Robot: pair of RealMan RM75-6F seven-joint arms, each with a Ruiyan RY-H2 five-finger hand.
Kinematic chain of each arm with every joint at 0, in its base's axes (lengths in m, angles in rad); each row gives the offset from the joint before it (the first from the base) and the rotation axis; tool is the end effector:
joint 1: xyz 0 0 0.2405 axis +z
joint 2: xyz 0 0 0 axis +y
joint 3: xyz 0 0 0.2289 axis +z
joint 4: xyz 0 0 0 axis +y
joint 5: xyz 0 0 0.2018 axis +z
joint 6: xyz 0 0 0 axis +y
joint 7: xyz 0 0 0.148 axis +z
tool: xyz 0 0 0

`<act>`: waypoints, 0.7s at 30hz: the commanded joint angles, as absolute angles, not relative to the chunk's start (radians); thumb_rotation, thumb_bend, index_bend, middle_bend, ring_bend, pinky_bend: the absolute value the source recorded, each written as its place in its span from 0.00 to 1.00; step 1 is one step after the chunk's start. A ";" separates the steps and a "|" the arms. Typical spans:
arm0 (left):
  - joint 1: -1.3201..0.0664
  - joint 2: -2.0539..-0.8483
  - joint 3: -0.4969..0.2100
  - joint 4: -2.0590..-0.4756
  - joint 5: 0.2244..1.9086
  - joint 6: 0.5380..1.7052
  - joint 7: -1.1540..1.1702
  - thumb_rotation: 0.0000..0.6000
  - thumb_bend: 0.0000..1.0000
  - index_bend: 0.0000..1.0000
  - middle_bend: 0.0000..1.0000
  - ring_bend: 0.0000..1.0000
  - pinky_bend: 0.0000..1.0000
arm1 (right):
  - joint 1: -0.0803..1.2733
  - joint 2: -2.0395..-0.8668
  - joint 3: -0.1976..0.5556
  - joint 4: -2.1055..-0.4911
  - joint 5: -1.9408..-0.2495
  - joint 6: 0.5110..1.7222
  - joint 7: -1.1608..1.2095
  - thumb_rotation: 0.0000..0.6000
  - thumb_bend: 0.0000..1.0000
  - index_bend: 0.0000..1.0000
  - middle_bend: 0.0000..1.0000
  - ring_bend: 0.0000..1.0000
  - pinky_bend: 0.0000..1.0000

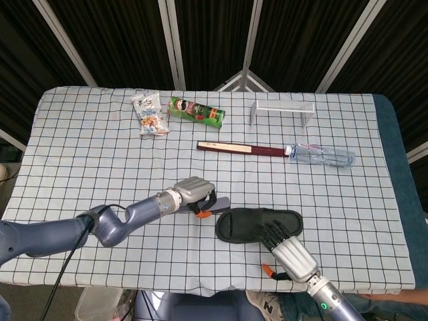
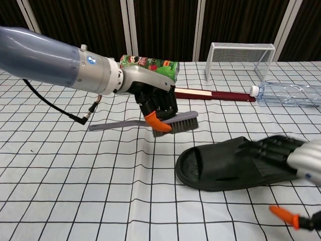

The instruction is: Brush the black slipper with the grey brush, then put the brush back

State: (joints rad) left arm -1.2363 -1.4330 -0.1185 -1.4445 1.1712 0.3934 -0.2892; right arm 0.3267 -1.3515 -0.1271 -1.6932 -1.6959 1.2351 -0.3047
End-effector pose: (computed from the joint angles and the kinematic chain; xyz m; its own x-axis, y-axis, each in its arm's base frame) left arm -0.0238 0.3466 -0.0406 0.4543 0.6652 0.5926 0.8362 -0.5478 -0.0262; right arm -0.1872 -0.1757 0.0240 0.5167 -0.2374 0.8226 -0.7847 -0.5156 0.3441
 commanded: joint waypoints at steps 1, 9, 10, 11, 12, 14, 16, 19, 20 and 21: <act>-1.168 -1.340 -0.068 -1.531 1.237 0.461 -0.249 1.00 0.90 0.55 0.65 0.57 0.51 | 0.276 -1.273 -0.054 -1.719 -1.667 1.363 -0.343 0.58 0.48 0.00 0.00 0.00 0.00; -0.993 -1.162 0.075 -1.662 1.417 0.637 -0.213 1.00 0.87 0.54 0.63 0.56 0.50 | 0.220 -1.216 -0.002 -1.726 -1.573 1.443 -0.347 0.59 0.48 0.00 0.00 0.00 0.00; -0.967 -1.147 0.103 -1.663 1.454 0.663 -0.205 1.00 0.87 0.54 0.63 0.56 0.50 | 0.213 -1.209 0.002 -1.728 -1.564 1.450 -0.337 0.59 0.48 0.00 0.00 0.00 0.00; -0.938 -1.129 0.147 -1.652 1.487 0.673 -0.180 1.00 0.87 0.54 0.62 0.55 0.49 | 0.199 -1.201 0.003 -1.726 -1.553 1.464 -0.324 0.59 0.48 0.00 0.00 0.00 0.00; -0.907 -1.124 0.177 -1.636 1.513 0.703 -0.146 1.00 0.86 0.54 0.62 0.55 0.49 | 0.186 -1.195 0.003 -1.725 -1.546 1.478 -0.312 0.58 0.48 0.00 0.00 0.00 0.00; -0.866 -1.140 0.192 -1.603 1.539 0.756 -0.108 1.00 0.84 0.53 0.61 0.54 0.48 | 0.178 -1.192 0.002 -1.720 -1.547 1.485 -0.297 0.59 0.48 0.00 0.00 0.00 0.00; -0.841 -1.160 0.195 -1.573 1.548 0.785 -0.082 1.00 0.80 0.52 0.60 0.53 0.46 | 0.173 -1.192 0.003 -1.715 -1.545 1.486 -0.287 0.58 0.48 0.00 0.00 0.00 0.00; -0.807 -1.200 0.190 -1.519 1.555 0.827 -0.050 1.00 0.77 0.52 0.58 0.51 0.45 | 0.170 -1.194 0.006 -1.708 -1.540 1.482 -0.276 0.58 0.48 0.00 0.00 0.00 0.00; -0.799 -1.211 0.187 -1.505 1.558 0.838 -0.043 1.00 0.76 0.51 0.58 0.51 0.45 | 0.170 -1.195 0.006 -1.706 -1.539 1.480 -0.274 0.59 0.48 0.00 0.00 0.00 0.00; -0.792 -1.221 0.186 -1.492 1.561 0.848 -0.037 1.00 0.75 0.50 0.56 0.50 0.43 | 0.169 -1.196 0.006 -1.705 -1.538 1.479 -0.271 0.59 0.48 0.00 0.00 0.00 0.00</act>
